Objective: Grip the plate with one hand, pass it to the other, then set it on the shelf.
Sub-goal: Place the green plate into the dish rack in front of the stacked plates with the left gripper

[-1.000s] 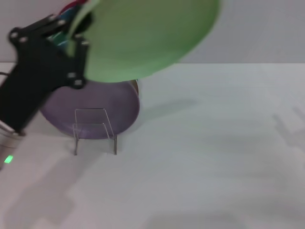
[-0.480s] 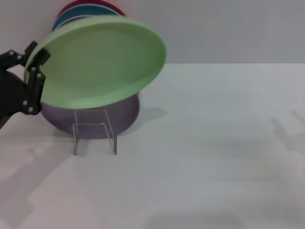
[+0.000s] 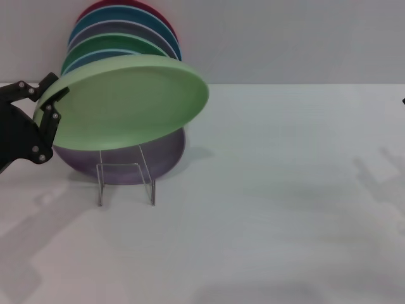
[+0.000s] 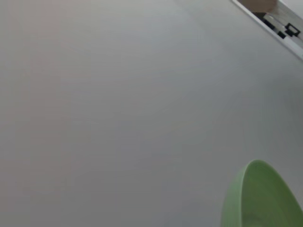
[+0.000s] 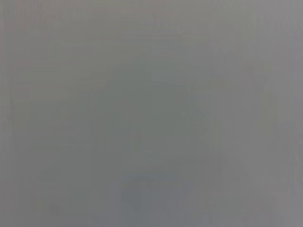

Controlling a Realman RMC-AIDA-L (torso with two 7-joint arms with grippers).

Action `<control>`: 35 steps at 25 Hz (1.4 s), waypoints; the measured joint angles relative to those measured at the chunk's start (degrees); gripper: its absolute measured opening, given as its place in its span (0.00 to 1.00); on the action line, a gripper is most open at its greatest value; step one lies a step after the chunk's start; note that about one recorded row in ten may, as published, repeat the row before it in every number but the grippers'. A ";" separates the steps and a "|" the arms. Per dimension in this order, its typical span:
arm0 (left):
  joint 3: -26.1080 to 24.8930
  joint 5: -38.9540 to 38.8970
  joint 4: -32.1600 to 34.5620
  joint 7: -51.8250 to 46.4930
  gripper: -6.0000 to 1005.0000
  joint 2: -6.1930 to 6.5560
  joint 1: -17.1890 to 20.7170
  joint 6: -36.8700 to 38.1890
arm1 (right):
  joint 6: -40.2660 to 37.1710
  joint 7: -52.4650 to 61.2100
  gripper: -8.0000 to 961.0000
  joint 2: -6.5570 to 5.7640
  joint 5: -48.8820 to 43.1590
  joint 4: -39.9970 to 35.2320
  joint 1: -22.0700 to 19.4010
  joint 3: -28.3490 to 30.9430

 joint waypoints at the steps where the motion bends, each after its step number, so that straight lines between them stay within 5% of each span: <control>1: 0.21 0.00 0.26 0.00 0.09 0.08 -0.11 0.01 | 0.17 0.00 0.73 0.02 0.00 -0.01 -0.02 -0.10; 35: 3.04 0.00 10.26 -0.03 0.10 -0.34 -3.25 0.36 | 3.39 0.02 0.73 0.03 0.10 -0.36 0.11 -1.27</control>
